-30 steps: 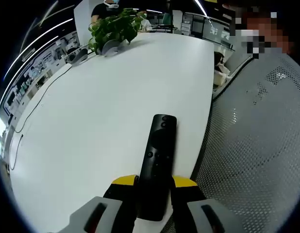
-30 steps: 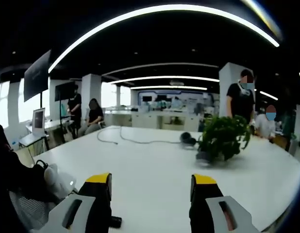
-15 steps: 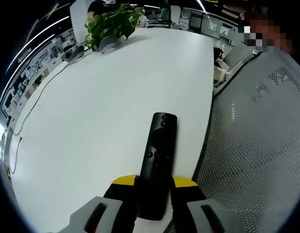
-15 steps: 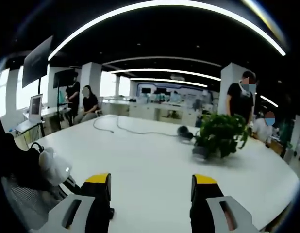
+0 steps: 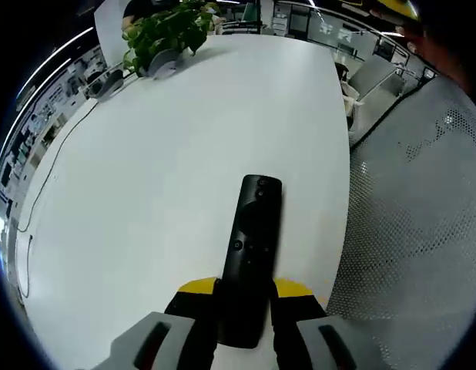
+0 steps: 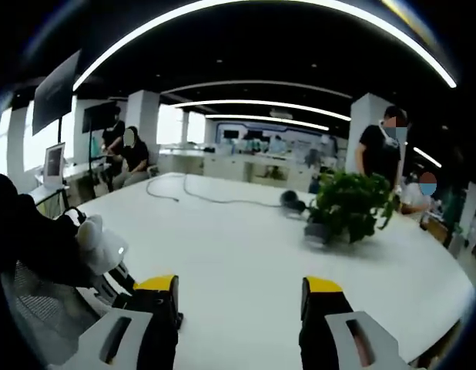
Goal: Press the specified remote control buttons in sequence, fully releasing each button before pressing the next.
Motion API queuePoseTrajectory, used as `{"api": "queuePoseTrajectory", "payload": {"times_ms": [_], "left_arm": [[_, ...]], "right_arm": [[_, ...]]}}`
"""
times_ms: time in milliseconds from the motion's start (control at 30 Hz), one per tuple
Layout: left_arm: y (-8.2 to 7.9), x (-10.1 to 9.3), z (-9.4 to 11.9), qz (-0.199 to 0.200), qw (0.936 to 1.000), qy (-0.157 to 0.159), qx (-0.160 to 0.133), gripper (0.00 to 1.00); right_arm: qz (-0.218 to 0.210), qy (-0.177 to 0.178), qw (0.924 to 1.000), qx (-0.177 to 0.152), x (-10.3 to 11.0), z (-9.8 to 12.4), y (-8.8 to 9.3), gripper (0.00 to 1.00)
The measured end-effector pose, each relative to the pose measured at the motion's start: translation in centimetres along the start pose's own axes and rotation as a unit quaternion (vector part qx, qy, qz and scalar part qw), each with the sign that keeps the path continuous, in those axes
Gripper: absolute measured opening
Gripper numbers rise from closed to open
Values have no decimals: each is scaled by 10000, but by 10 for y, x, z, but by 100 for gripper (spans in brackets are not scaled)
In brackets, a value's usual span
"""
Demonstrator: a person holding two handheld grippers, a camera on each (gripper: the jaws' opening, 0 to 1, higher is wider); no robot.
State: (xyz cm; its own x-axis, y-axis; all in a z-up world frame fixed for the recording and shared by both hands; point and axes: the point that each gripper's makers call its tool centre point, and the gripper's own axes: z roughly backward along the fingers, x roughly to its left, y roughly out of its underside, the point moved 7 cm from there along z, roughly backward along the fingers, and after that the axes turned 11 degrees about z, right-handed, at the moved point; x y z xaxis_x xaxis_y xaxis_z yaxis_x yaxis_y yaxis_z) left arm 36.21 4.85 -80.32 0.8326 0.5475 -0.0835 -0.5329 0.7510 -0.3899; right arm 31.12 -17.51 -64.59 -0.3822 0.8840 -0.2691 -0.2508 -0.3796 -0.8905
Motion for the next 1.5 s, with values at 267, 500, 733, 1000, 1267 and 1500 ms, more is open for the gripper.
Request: {"api": "queuePoseTrajectory", "payload": {"times_ms": [267,500,733,1000,1267,1500], "left_arm": [[-14,19,-3,-67,9997,6,250,25],[-25,32,-6,-15,9994,0,340,25],[-34,48,-9,36,9992,0,389,25],[-51,67,-14,21,9986,-39,530,25],[-61,83,-16,-43,9980,-42,633,25],[-69,96,-18,-27,9974,-68,710,25]], "right_arm": [[-65,21,10000,63,-1,-1,2,62],[-36,121,9998,143,-3,-1,4,62],[-101,152,9997,151,-5,0,5,62],[-141,123,9997,150,-5,0,6,61],[-223,174,9994,187,-8,0,7,60],[-212,182,9994,225,-8,0,8,59]]}}
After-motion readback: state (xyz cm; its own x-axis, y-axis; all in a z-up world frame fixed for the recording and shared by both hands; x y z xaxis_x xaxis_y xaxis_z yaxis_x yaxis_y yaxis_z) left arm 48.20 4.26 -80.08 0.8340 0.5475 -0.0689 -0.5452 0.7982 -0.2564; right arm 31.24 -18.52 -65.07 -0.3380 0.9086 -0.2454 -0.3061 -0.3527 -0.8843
